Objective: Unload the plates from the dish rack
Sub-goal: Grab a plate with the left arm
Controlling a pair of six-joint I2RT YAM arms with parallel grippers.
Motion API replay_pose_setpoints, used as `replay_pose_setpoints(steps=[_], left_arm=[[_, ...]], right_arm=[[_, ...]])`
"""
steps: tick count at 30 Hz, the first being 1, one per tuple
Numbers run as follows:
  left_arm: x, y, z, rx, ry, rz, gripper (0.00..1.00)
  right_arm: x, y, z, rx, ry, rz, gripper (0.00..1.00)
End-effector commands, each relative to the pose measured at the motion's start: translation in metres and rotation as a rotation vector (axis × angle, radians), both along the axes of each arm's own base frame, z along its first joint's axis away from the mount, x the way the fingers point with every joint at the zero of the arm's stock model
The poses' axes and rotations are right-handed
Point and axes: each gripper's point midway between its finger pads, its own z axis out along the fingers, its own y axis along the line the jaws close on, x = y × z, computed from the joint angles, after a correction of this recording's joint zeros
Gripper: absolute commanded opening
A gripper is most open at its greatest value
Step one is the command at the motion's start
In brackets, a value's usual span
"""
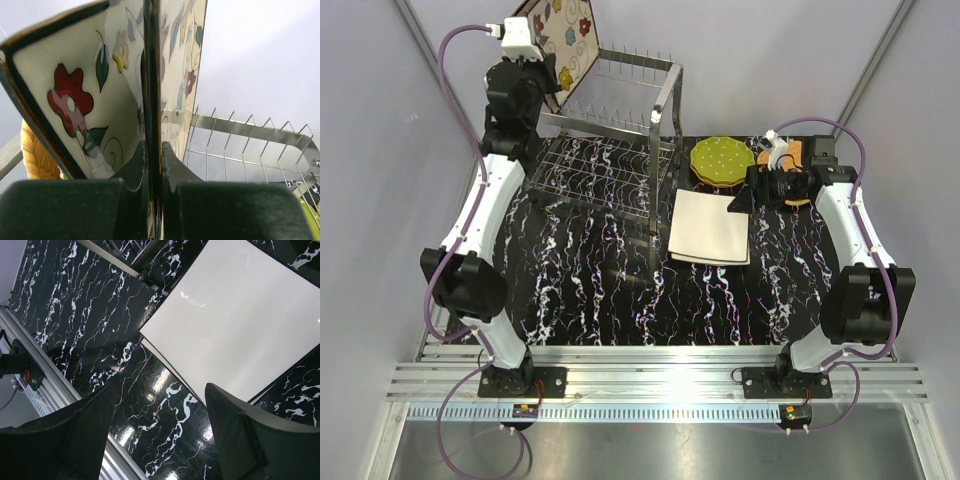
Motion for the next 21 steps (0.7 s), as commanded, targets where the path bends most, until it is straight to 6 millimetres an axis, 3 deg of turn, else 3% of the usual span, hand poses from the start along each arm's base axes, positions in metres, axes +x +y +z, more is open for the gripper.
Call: replay_pose_setpoints(steps=[1,21], left_arm=[[-0.113,0.038,0.2,-0.088,-0.573,0.071,0.0],[-0.137,0.038,0.222,-0.13,-0.626,0.043,0.0]], right_arm=[[0.002,0.007,0.035,0.023,-0.095,0.02,0.79],[0.003,0.007,0.039,0.027,-0.1,0.019,0.8]])
